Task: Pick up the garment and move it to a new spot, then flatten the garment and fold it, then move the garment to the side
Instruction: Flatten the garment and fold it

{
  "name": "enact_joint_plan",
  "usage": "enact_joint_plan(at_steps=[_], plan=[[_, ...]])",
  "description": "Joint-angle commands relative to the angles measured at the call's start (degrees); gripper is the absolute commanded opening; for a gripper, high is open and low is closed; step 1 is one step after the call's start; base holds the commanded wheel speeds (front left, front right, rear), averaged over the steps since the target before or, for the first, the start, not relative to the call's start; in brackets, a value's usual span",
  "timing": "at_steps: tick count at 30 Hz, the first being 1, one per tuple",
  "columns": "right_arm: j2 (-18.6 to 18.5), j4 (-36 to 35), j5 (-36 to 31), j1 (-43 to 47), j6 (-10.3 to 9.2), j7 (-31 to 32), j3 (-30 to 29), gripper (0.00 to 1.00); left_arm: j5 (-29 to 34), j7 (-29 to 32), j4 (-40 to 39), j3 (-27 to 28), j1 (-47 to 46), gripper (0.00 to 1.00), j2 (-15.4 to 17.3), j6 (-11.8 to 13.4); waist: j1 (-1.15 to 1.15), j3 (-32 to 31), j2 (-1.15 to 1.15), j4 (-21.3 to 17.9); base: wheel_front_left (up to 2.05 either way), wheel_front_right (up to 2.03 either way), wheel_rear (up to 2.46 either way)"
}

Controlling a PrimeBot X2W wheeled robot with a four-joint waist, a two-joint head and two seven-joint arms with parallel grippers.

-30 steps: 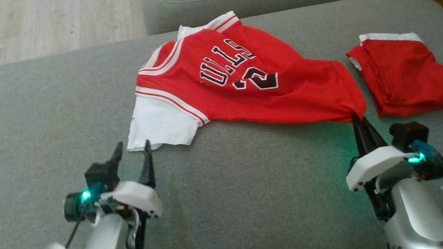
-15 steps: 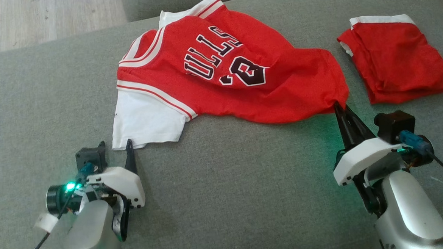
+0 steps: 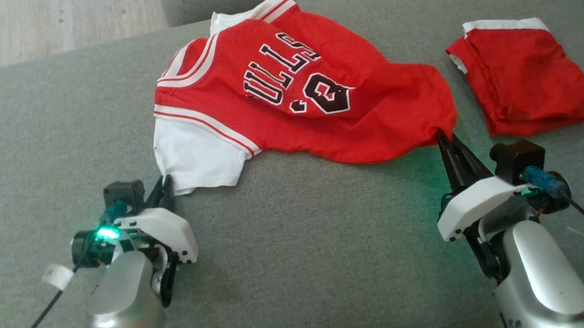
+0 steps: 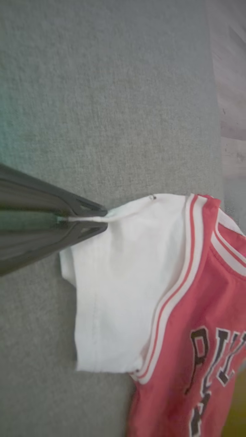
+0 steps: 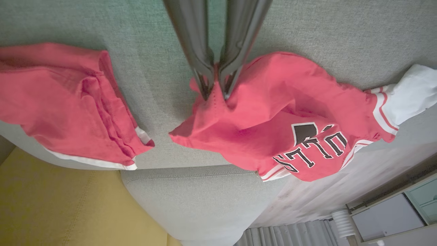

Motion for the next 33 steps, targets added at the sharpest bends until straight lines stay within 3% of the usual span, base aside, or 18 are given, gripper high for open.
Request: enact_joint_plan(at_steps=[1, 6, 14, 18, 33], plan=[[-0.25, -2.33, -0.10, -1.88, -0.04, 0.08, 1.46, 0.00, -0.50, -1.17, -1.06, 1.37, -1.00, 0.00, 0.78, -0.54, 0.00, -0.46, 0.00, 0.18, 0.00, 0.00, 0.00], [-3.34, -2.93, 0.34, -4.11, -0.04, 1.25, 3.11, 0.00, -2.67, -7.37, -5.63, 2.56, -1.43, 0.00, 0.10, -2.40, 0.00, -2.52, 0.00, 0.57, 0.00, 0.00, 0.00], [-11.78, -4.42, 4.89, -11.96, -0.04, 4.37, 9.07, 0.00, -5.96, -11.27, -20.97, 6.98, -3.29, 0.00, 0.37, -2.63, 0.00, -7.18, 0.00, 1.81, 0.00, 0.00, 0.00], [-15.55, -5.35, 8.05, -16.14, -0.04, 4.65, 13.07, 0.00, -7.40, -11.39, -31.68, 9.25, -2.24, 0.00, 0.82, -1.34, 0.00, -10.21, 0.00, 2.44, 0.00, 0.00, 0.00], [-21.19, -15.63, 12.60, -18.20, -0.04, 4.74, 16.55, 0.00, -7.23, -2.71, -60.86, 11.07, 4.88, 0.00, 3.84, 5.21, 0.00, -14.43, 0.00, 3.16, 0.00, 0.00, 0.00]])
